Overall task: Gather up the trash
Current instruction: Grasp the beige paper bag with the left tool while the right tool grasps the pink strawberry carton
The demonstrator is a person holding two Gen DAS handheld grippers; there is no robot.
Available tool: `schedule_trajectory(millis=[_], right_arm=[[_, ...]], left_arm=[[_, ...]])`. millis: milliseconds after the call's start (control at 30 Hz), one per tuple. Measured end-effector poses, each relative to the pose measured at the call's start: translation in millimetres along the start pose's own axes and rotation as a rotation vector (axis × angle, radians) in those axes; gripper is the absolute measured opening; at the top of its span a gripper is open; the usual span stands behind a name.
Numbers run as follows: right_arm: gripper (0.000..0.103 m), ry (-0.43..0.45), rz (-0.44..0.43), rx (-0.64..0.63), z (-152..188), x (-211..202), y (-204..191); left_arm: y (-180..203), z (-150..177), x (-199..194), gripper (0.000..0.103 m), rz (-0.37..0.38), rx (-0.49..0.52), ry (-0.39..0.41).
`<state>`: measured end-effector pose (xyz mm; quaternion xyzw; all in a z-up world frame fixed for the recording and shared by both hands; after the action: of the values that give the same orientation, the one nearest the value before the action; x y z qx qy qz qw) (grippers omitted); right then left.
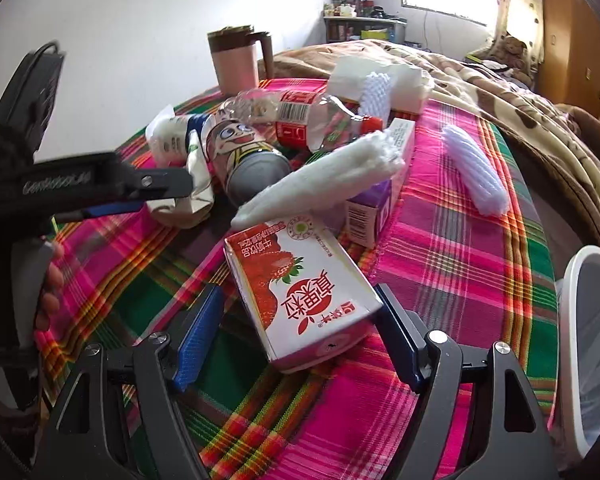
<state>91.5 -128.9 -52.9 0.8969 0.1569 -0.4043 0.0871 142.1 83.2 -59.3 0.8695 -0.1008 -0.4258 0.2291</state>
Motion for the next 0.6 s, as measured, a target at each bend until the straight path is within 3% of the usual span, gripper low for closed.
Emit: schedule_trajectory(millis=[333,400,467,600], right_arm=[[0.076,-0.007,0.074,0.041,-7.4,5.7,10.8],[0.069,0.002,0.079,0.05,-8.8,6.1,12.5],[0.069,0.006,0.078,0.062,-9.2,6.5,14.0],[0.068,0.022,0.08,0.09,-8.4,3.7,19.0]], left_arm=[[4.4,-8.0,14.1,0.087,-0.032,-0.024,0.015],[4.4,-10.4,15.0,0.087,-0.046,-0.024,0.025],[3.1,-10.8,17.1,0.087,-0.068,-0.018,0.018],[2.5,-9.7,15.6,0.08,-0.087,0.011,0.009]])
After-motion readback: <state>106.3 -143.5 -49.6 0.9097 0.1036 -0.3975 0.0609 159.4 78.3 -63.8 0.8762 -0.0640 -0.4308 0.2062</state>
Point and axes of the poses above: each gripper's, at about its wrist camera, not at the fingertips, and x roughly the way its jaws point, y to its right, z to its underside, the point moved 1 cm from there along x, roughly the way its jaws point, and after that the axes turned 8 degrees about z, right-handed, at the moved point
